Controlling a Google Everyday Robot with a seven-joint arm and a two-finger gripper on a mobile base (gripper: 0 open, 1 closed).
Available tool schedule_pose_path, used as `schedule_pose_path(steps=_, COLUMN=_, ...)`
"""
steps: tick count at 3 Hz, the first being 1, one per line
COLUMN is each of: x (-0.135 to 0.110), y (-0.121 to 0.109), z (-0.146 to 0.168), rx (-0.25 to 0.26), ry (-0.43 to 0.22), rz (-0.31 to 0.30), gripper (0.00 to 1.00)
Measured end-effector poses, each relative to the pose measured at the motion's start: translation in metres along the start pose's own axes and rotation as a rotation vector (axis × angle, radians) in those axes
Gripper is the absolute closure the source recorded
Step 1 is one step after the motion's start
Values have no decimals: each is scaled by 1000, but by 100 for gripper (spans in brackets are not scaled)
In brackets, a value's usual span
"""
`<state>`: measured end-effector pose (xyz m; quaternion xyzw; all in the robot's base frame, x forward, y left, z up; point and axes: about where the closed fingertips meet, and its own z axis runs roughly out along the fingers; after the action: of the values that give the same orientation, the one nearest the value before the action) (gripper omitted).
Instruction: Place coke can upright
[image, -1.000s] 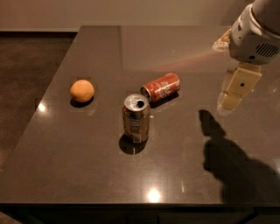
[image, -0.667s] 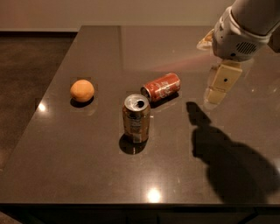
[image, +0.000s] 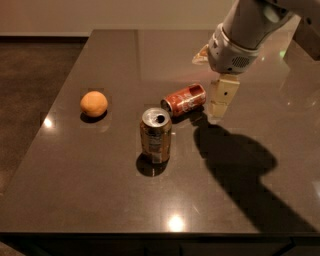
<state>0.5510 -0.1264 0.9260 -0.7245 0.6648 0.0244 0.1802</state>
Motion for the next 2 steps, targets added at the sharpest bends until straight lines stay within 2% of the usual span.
schedule_pose_path(steps=2, x=-31, y=-15, z=42, rx=-65, ry=-12, rz=-170, gripper=0)
